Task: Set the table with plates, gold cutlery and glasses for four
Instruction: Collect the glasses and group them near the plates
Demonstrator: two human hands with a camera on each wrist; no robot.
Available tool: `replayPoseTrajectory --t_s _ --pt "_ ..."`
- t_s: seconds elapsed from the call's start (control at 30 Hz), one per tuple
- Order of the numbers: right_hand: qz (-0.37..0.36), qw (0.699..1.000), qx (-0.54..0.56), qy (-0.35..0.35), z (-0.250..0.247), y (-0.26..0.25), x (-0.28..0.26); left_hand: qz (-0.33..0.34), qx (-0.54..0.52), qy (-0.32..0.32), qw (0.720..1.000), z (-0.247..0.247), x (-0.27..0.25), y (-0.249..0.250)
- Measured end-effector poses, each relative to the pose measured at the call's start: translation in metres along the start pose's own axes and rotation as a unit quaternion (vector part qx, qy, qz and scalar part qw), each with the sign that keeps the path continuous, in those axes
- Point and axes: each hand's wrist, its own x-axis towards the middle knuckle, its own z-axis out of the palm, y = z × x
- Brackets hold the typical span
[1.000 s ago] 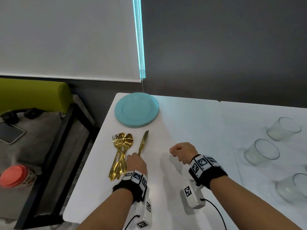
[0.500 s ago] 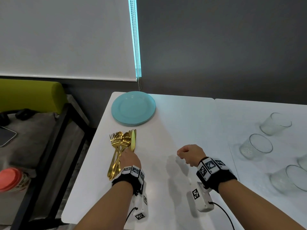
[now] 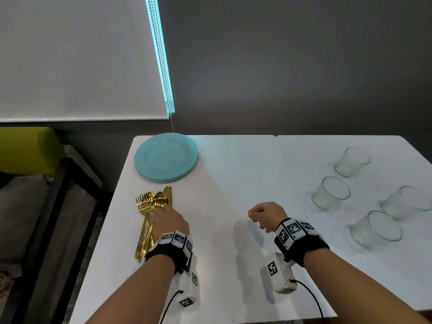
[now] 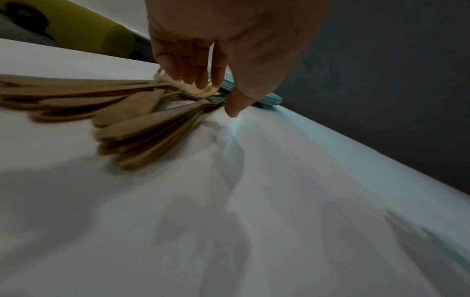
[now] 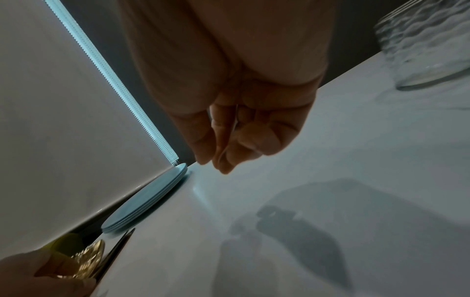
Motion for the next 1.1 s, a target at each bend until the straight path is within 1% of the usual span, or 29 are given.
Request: replayPoseTrajectory --t_s 0.1,0.2,0.3,0.4,0.47,0.5,0.57,0.67,0.73,0.8,0.93,1.0,1.1 --pt "0.017 0.999 0.027 0.03 -0.018 0.015 -0.009 0.048 -0.026 -0.004 0.999 -0.008 -0.007 0.026" --pt "0.035 0.995 0.062 0.07 -0.044 0.035 -0.019 0.129 -0.076 0.0 0.989 -0.014 -0.019 0.061" --pt "0.064 0.989 0.076 0.113 -0.074 0.062 -0.029 0.209 -0.128 -0.016 0.969 -0.017 -0.041 0.1" --pt "0.095 0.983 0.047 0.149 -0.109 0.096 -0.041 0.268 -0.174 -0.037 0.947 -0.016 -0.065 0.137" --pt "0.11 0.976 0.038 0.185 -0.135 0.121 -0.046 0.304 -0.194 -0.05 0.931 -0.012 -0.081 0.161" --pt "0.118 0.971 0.036 0.206 -0.148 0.135 -0.047 0.317 -0.2 -0.057 0.925 -0.011 -0.088 0.173" --pt "0.146 0.958 0.035 0.246 -0.173 0.162 -0.051 0.322 -0.218 -0.077 0.918 -0.006 -0.102 0.196" --pt "0.199 0.942 0.039 0.269 -0.2 0.203 -0.053 0.309 -0.241 -0.111 0.914 0.004 -0.117 0.228" --pt "0.221 0.94 0.047 0.256 -0.208 0.225 -0.052 0.3 -0.247 -0.129 0.912 0.012 -0.125 0.248" --pt "0.212 0.953 0.036 0.215 -0.213 0.246 -0.044 0.286 -0.258 -0.155 0.91 0.022 -0.134 0.272" --pt "0.139 0.984 0.007 0.115 -0.212 0.264 -0.021 0.247 -0.283 -0.195 0.906 0.039 -0.145 0.31" --pt "0.094 0.992 -0.006 0.089 -0.21 0.267 -0.008 0.235 -0.293 -0.204 0.904 0.048 -0.146 0.324" --pt "0.047 0.996 -0.04 0.062 -0.205 0.27 0.007 0.215 -0.316 -0.195 0.903 0.059 -0.145 0.338"
